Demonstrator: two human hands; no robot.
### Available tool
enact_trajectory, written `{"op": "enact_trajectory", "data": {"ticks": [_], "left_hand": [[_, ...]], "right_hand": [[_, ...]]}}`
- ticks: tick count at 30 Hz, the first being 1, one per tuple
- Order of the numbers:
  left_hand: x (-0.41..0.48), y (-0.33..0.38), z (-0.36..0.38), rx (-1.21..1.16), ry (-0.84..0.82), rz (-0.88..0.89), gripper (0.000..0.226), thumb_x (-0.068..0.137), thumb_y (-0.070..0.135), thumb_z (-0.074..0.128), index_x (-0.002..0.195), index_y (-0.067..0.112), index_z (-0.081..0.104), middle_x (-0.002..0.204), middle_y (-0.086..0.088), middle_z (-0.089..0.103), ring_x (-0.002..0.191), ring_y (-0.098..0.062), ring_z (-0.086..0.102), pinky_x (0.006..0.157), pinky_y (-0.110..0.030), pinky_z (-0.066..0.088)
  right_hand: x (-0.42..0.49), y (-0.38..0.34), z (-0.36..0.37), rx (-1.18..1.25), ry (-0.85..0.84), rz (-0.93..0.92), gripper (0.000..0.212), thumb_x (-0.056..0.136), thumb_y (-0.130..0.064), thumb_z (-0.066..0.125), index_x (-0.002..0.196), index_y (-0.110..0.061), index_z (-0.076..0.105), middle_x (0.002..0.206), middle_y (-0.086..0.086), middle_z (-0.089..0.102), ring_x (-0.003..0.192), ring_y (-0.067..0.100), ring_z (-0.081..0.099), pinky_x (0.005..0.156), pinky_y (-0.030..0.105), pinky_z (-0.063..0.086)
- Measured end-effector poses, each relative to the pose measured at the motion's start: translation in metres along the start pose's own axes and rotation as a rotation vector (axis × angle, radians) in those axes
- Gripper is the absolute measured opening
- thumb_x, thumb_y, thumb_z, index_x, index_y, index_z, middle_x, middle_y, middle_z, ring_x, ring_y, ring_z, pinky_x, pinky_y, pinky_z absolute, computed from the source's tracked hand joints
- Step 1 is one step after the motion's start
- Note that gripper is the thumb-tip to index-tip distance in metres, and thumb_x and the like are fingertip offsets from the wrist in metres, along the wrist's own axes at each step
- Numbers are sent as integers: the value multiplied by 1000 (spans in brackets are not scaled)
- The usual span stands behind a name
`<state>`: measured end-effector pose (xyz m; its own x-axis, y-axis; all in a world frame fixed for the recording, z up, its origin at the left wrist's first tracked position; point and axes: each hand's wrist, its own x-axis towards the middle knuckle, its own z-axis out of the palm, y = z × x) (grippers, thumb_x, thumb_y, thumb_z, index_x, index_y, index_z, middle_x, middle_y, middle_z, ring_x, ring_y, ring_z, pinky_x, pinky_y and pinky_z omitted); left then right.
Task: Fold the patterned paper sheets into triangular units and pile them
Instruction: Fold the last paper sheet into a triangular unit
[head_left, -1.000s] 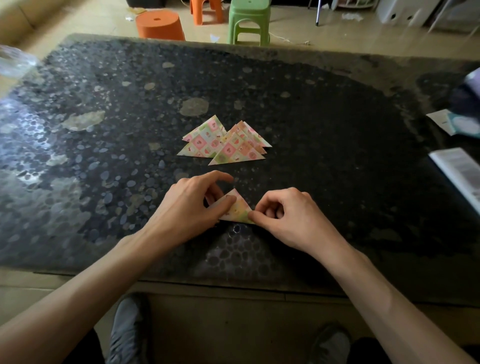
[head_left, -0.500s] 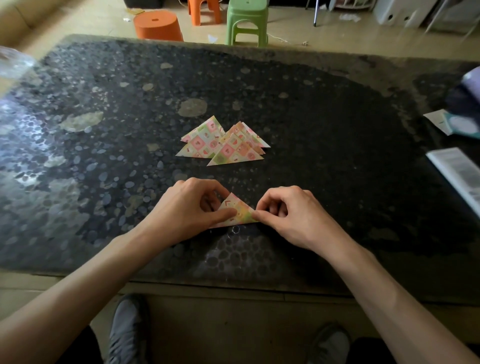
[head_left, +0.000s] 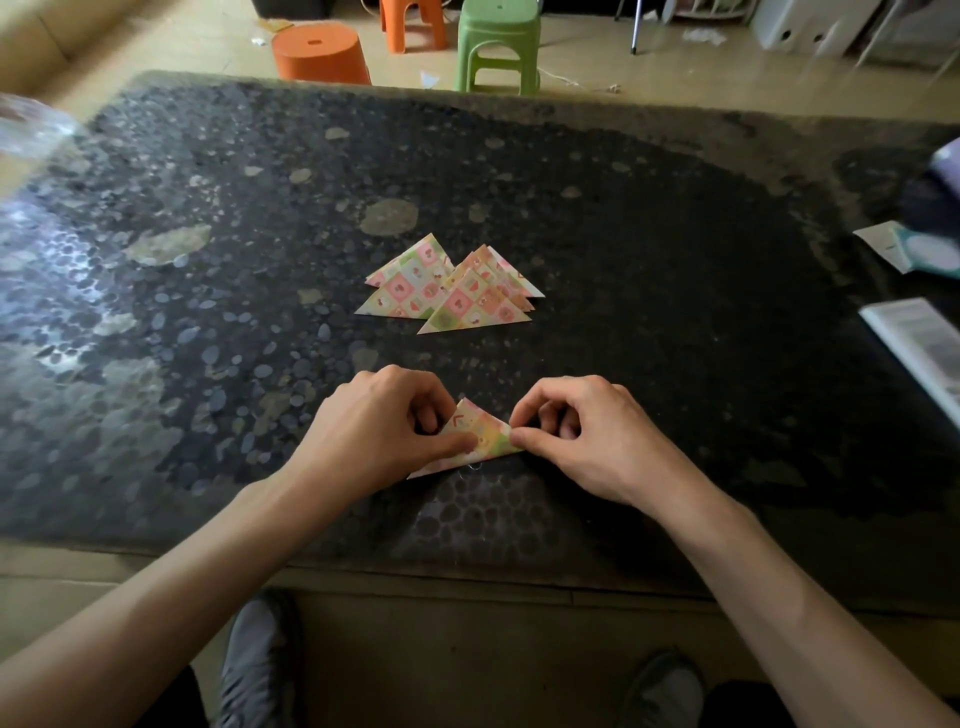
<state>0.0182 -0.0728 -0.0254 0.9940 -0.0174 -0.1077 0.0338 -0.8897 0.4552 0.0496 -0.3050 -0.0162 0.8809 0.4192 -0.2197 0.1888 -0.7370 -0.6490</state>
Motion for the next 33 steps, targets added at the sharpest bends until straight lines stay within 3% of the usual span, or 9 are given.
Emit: {"op": "enact_trajectory", "data": {"ticks": [4, 8, 15, 22, 27, 33], "left_hand": [[-3, 1, 0, 15, 17, -12, 33, 72, 65, 80, 86, 39, 66, 73, 18, 63, 67, 4, 57, 56, -22, 41], [-4, 2, 0, 14, 20, -14, 34, 72, 64, 81, 89, 39, 64, 76, 18, 62, 70, 3, 58, 61, -26, 50], [-6, 1, 0, -23, 13, 36, 45, 76, 60, 80, 106, 42, 52, 77, 14, 61, 69, 0, 57, 62, -29, 49], [-4, 1, -1, -8, -11, 55, 34, 80, 59, 76, 109, 50, 61, 74, 13, 59, 66, 1, 54, 58, -27, 39], [-2, -1, 0, -13, -10, 58, 33, 80, 61, 74, 109, 51, 63, 73, 14, 60, 66, 2, 55, 57, -26, 38], [-3, -3, 3, 23, 71, 72, 17, 91, 51, 69, 108, 51, 69, 72, 20, 62, 70, 3, 57, 56, -23, 39]], "right_hand": [[-1, -1, 1, -14, 4, -8, 5, 92, -39, 75, 94, -39, 71, 87, -13, 63, 75, 7, 61, 69, 27, 56], [-1, -1, 2, -18, 15, -8, 4, 93, -39, 75, 94, -39, 71, 89, -12, 63, 75, 8, 61, 72, 31, 58], [-1, -1, 4, -43, 28, -10, 5, 93, -39, 74, 96, -38, 70, 90, -12, 61, 76, 8, 59, 71, 31, 57], [-1, 1, 5, -29, 38, -42, 10, 93, -40, 73, 102, -43, 70, 88, -13, 58, 74, 5, 56, 66, 25, 50], [-1, 1, 6, -34, 38, -42, 22, 94, -44, 71, 114, -54, 71, 90, -15, 55, 77, 4, 52, 70, 25, 48], [0, 2, 6, -49, 28, -53, 22, 96, -45, 68, 116, -52, 72, 89, -14, 54, 78, 2, 50, 70, 25, 43]]}}
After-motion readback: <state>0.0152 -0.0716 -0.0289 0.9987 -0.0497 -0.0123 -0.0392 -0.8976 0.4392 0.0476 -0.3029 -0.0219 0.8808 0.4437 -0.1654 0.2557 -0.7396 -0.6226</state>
